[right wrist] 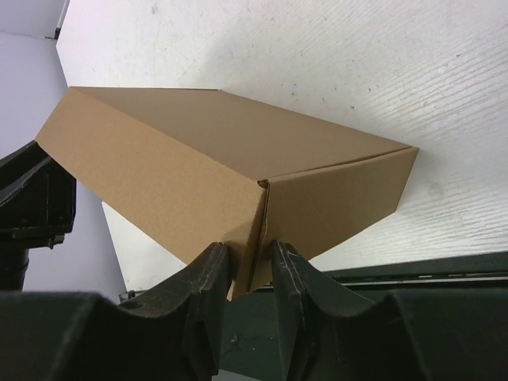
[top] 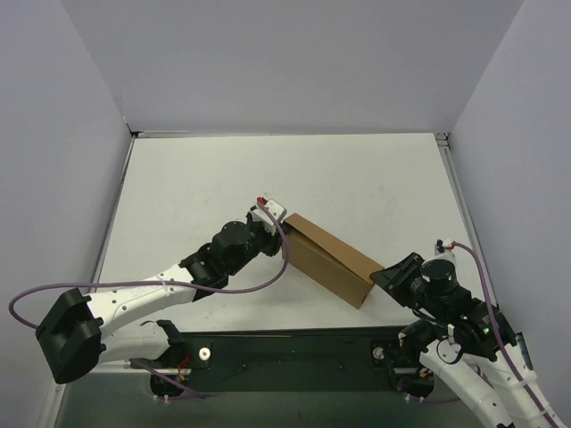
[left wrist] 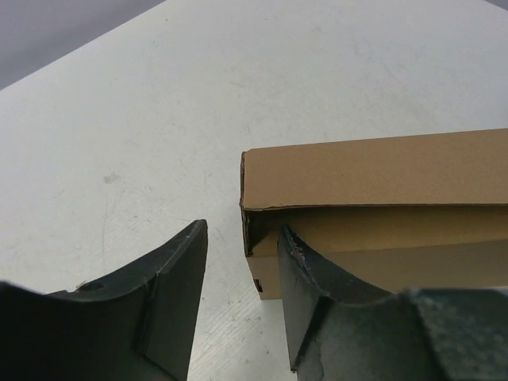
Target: Fold the paper box
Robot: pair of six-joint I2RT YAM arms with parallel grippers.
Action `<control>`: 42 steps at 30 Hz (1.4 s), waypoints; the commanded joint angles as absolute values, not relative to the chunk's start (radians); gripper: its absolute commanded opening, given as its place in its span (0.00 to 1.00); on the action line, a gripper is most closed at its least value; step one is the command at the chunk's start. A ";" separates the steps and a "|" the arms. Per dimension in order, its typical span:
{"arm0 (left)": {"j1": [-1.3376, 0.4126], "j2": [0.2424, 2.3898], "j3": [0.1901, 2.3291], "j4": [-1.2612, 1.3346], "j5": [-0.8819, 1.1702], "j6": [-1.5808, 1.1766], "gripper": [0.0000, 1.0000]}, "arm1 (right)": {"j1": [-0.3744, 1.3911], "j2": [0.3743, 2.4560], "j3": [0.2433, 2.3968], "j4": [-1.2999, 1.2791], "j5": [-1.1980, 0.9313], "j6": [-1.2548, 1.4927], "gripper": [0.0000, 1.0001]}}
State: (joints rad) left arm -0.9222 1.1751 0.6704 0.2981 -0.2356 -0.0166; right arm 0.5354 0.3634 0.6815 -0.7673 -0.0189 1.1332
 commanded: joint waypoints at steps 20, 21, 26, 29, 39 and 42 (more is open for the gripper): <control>-0.727 0.963 0.885 -0.143 0.145 -0.328 0.83 | 0.531 0.420 0.587 -1.017 0.081 1.046 0.22; -0.694 0.977 0.896 -0.099 0.211 -0.368 0.83 | 0.531 0.416 0.589 -1.016 0.081 1.046 0.22; -0.566 1.104 0.908 0.113 0.356 -0.563 0.84 | 0.531 0.407 0.587 -1.016 0.080 1.051 0.21; -0.566 1.189 0.920 0.133 0.382 -0.586 0.83 | 0.531 0.403 0.592 -1.015 0.081 1.052 0.21; -0.558 1.279 0.871 0.196 0.394 -0.600 0.80 | 0.531 0.410 0.589 -1.008 0.074 1.052 0.21; -0.558 1.298 0.868 0.212 0.397 -0.603 0.77 | 0.531 0.413 0.589 -1.005 0.071 1.052 0.21</control>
